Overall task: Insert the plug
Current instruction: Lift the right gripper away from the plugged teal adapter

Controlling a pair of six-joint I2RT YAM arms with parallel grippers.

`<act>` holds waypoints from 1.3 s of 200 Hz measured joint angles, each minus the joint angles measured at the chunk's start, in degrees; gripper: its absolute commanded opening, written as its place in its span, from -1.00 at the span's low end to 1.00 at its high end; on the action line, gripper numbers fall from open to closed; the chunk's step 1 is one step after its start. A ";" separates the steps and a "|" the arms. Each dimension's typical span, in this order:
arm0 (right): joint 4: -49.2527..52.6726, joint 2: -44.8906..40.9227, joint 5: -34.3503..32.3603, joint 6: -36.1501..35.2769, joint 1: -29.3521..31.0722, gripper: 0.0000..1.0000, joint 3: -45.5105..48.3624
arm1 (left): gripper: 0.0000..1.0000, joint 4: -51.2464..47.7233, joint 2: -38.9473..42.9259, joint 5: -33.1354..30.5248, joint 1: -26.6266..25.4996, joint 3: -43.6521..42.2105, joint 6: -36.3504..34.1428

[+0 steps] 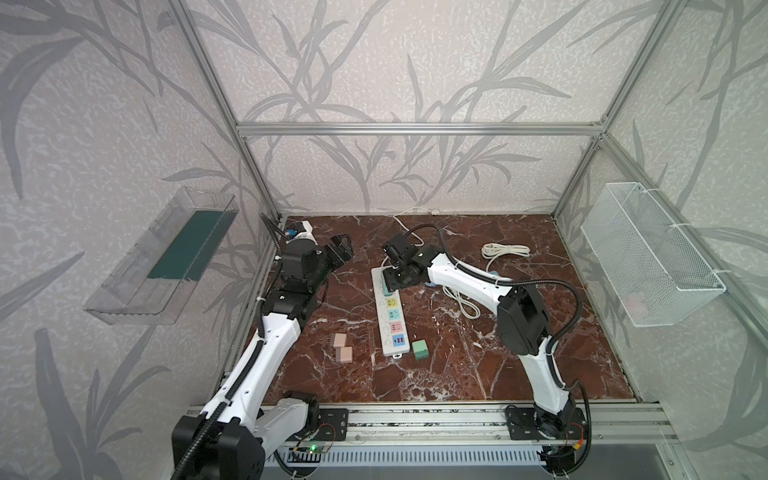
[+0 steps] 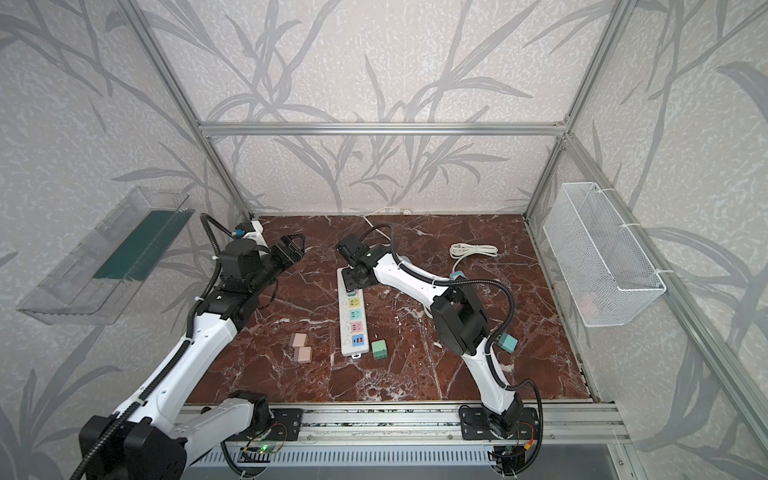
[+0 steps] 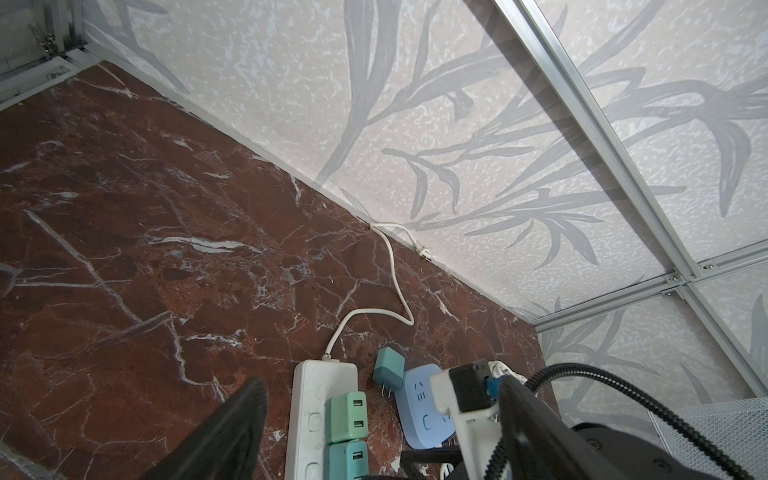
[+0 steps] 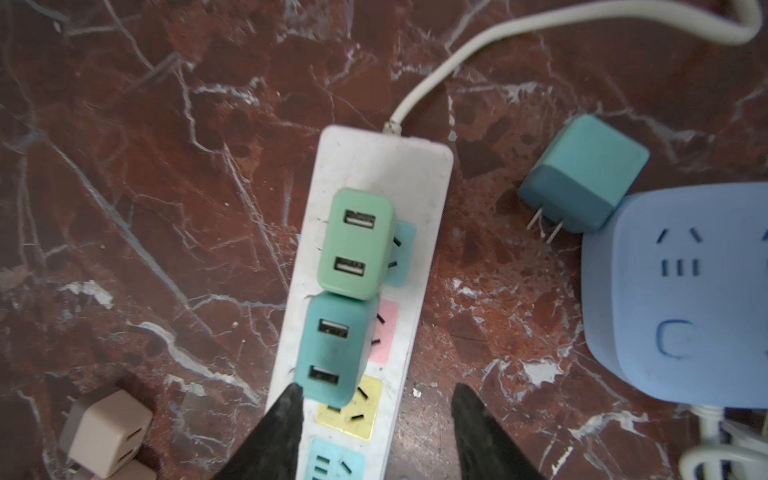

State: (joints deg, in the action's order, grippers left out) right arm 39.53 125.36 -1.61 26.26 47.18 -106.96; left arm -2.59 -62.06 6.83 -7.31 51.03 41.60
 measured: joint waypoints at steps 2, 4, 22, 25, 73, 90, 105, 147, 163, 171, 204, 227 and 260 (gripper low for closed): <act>-0.24 0.00 0.24 0.02 -0.04 0.16 0.39 | 0.73 0.00 -0.04 0.09 0.02 0.00 0.04; -0.35 0.00 0.26 0.07 -0.02 0.16 0.61 | 0.73 0.02 -0.11 0.22 0.07 0.00 0.09; -0.98 0.09 0.09 0.35 0.13 0.16 2.89 | 0.73 0.13 -0.59 0.59 0.35 0.00 0.44; -1.03 0.09 0.07 0.42 0.13 0.16 3.28 | 0.73 0.13 -0.66 0.68 0.37 0.00 0.50; -1.44 -0.61 -0.04 0.17 -0.26 0.16 6.21 | 0.73 0.50 -1.62 2.05 0.68 0.00 0.66; -2.56 -2.60 -0.20 -0.31 -0.33 0.21 6.64 | 0.73 0.52 -2.08 2.32 0.68 0.00 0.66; -3.61 -4.50 -0.44 -1.07 -0.35 0.25 6.43 | 0.72 0.55 -2.58 2.47 0.68 0.00 0.66; -4.35 -3.63 -0.90 -2.67 -0.63 0.26 -0.24 | 0.72 0.52 -3.34 2.78 0.68 0.00 0.63; -4.57 -2.19 -1.01 -3.06 -0.81 0.26 -2.64 | 0.72 0.50 -3.34 2.80 0.70 0.00 0.66; -4.57 -1.44 -1.14 -3.26 -0.90 0.26 -3.48 | 0.72 0.50 -3.34 2.93 0.68 0.00 0.66; -4.09 1.86 -1.99 -3.58 -1.64 0.19 -4.31 | 0.72 0.55 -3.34 3.23 0.70 0.00 0.66; -4.74 3.54 -1.64 -3.37 -2.34 0.14 -4.04 | 0.72 0.55 -3.34 3.56 0.70 0.00 0.68; -5.57 3.17 -0.98 -3.19 -2.58 0.10 -3.02 | 0.72 0.57 -3.34 3.80 0.76 0.00 0.92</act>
State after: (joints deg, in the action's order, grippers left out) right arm 33.95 128.53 -2.59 23.07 44.60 -109.97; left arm -2.02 -65.41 10.63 -6.55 51.03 42.52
